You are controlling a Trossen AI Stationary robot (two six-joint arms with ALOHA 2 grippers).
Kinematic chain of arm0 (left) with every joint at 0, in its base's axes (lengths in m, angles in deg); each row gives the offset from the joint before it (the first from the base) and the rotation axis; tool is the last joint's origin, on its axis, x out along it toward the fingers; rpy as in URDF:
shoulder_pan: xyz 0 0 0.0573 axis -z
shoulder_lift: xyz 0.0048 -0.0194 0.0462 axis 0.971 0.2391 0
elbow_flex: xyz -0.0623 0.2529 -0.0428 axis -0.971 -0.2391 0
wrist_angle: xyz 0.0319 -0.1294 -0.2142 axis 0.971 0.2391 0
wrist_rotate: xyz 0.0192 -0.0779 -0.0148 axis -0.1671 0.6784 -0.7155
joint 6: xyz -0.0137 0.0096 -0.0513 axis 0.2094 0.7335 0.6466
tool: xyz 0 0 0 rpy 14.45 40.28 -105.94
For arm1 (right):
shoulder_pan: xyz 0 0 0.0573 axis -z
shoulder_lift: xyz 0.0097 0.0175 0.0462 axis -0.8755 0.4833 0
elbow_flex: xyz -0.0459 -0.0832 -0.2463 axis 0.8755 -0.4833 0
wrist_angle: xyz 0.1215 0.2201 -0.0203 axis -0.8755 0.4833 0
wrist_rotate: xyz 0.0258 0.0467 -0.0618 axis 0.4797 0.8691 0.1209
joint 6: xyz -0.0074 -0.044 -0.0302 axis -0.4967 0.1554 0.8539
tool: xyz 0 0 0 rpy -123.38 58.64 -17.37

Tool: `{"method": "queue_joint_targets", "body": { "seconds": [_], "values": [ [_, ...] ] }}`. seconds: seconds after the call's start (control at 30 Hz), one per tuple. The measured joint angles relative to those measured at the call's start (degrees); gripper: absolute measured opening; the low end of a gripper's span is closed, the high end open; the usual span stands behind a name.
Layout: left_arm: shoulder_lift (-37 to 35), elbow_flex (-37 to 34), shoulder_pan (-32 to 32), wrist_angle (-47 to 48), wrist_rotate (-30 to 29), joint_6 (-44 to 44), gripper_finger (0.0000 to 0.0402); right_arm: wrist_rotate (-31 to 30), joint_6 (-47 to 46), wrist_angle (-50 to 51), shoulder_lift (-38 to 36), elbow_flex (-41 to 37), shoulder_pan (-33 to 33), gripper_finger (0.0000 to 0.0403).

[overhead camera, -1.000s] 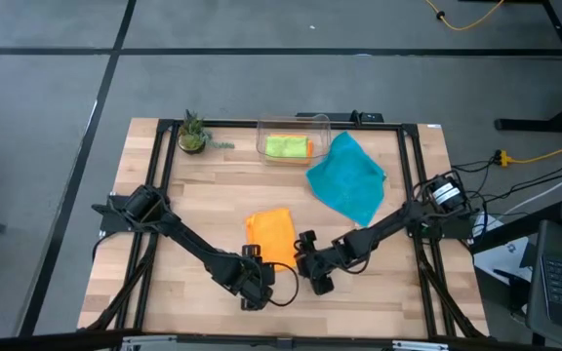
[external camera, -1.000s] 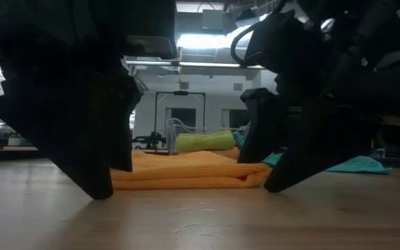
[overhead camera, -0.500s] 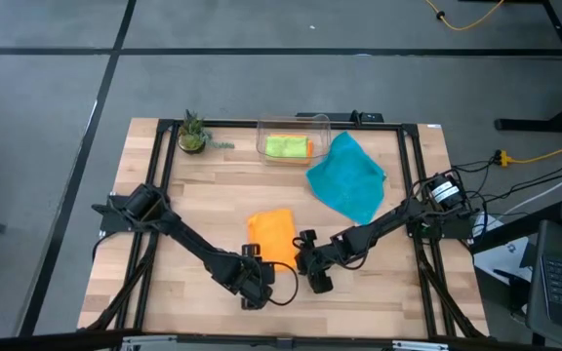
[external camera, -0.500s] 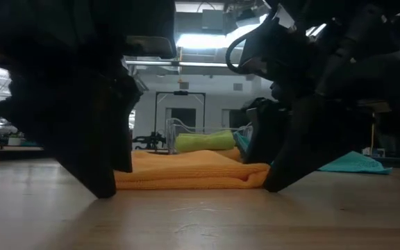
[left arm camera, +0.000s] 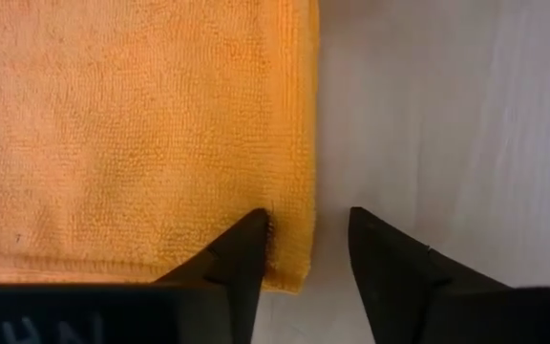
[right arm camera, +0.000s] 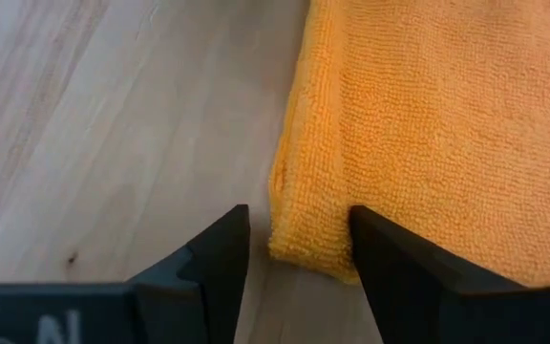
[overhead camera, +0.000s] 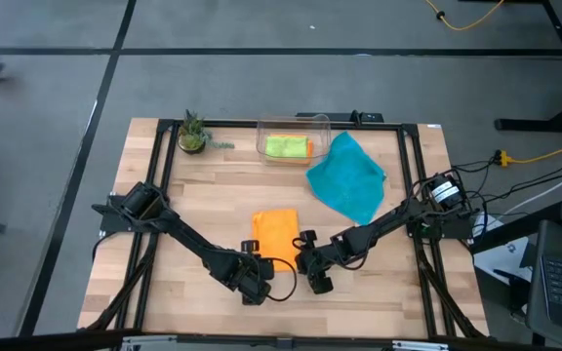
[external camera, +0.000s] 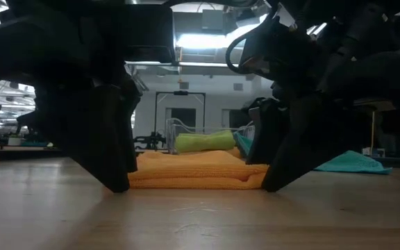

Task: Fold microfiber towels
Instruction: Fold the orange microfiber cloth

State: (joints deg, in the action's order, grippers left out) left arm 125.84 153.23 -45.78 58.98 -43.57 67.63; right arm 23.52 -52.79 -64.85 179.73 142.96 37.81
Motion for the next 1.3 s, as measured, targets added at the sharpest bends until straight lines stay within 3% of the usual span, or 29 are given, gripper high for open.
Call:
{"method": "queue_joint_targets", "body": {
  "seconds": [0.4, 0.67, 0.77, 0.9, 1.1, 1.3],
  "values": [
    [0.1, -0.1, 0.0, 0.3, -1.3, 0.0, 0.0007, -0.5, -4.4, 0.1, 0.0, 0.0, -0.1, 0.0106],
    [0.1, -0.2, 0.3, -0.7, -0.8, 1.3, 0.0002, -0.5, -8.0, 0.6, 0.0, 0.0, -0.9, 0.0013],
    [0.3, 1.4, 0.2, 0.1, 0.8, 2.8, 0.0001, 1.1, -10.5, 0.7, -0.1, 0.0, -1.0, 0.0014],
    [0.6, 5.3, 0.5, 1.3, 3.2, 4.6, 0.0000, 8.2, -14.9, 1.2, -1.2, -0.1, -1.7, 0.0008],
    [0.7, 11.5, 0.8, 1.1, 10.5, 6.0, 0.0000, 15.0, -20.7, 2.7, -5.9, -0.4, -4.3, 0.0008],
    [0.7, 17.0, 1.5, 1.9, 11.7, 6.0, 0.0000, 17.1, -23.7, 2.7, -10.0, -0.3, -7.3, 0.0008]
  ]
}}
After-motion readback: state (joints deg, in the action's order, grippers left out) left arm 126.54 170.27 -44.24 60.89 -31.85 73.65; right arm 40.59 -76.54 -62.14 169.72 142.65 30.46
